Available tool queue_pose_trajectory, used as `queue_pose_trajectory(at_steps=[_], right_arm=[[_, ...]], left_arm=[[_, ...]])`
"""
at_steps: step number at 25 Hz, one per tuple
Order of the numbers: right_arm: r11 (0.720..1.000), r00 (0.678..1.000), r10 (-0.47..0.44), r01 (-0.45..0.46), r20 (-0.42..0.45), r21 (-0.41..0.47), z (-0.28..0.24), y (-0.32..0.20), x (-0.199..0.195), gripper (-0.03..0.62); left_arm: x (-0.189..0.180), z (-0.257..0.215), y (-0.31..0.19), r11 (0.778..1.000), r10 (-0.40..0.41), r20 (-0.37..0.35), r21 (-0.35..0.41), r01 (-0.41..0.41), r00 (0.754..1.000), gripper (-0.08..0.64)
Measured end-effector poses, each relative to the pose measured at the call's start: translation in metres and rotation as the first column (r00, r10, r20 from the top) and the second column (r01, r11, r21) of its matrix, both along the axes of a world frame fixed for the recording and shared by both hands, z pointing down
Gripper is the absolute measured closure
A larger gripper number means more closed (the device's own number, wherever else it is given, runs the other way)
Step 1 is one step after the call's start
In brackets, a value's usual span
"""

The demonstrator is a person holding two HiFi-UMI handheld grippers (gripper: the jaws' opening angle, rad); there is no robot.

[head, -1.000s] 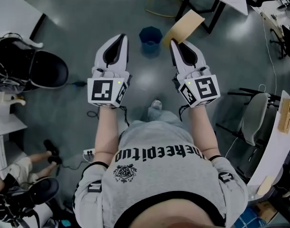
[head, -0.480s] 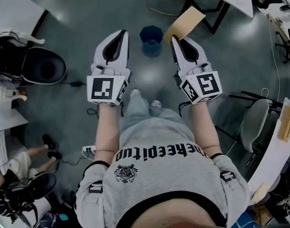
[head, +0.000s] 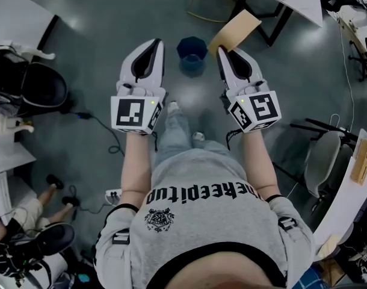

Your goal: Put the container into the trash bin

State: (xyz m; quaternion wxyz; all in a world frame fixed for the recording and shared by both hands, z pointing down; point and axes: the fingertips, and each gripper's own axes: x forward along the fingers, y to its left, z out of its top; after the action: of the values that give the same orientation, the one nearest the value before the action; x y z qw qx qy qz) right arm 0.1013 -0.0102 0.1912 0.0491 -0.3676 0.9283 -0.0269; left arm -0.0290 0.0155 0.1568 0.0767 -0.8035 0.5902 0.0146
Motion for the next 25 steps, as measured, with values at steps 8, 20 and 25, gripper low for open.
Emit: queue_pose_trajectory(at_steps=[8,20,25], right_arm=[[1.0,1.0,0.028,-0.028,-0.005,-0.004,0.003,-0.045,-0.024,0.571],[0.995,0.995,0.099,-0.099,0.003,-0.007,-0.001,-0.123,-0.059,0.569],[0.992,0.992,0.128,-0.128,0.005,-0.002,-0.004,-0.148,-0.072,0.569]], left_arm=[[-0.021,0.008,-0.053,0.999,0.047,-0.004,-0.006,-0.047,0.999,0.541],[-0.051,0.004,-0.141,0.989,0.146,0.013,-0.003,-0.145,0.989,0.541],[-0.064,0.0,-0.17,0.984,0.178,0.011,0.0,-0.178,0.984,0.541]])
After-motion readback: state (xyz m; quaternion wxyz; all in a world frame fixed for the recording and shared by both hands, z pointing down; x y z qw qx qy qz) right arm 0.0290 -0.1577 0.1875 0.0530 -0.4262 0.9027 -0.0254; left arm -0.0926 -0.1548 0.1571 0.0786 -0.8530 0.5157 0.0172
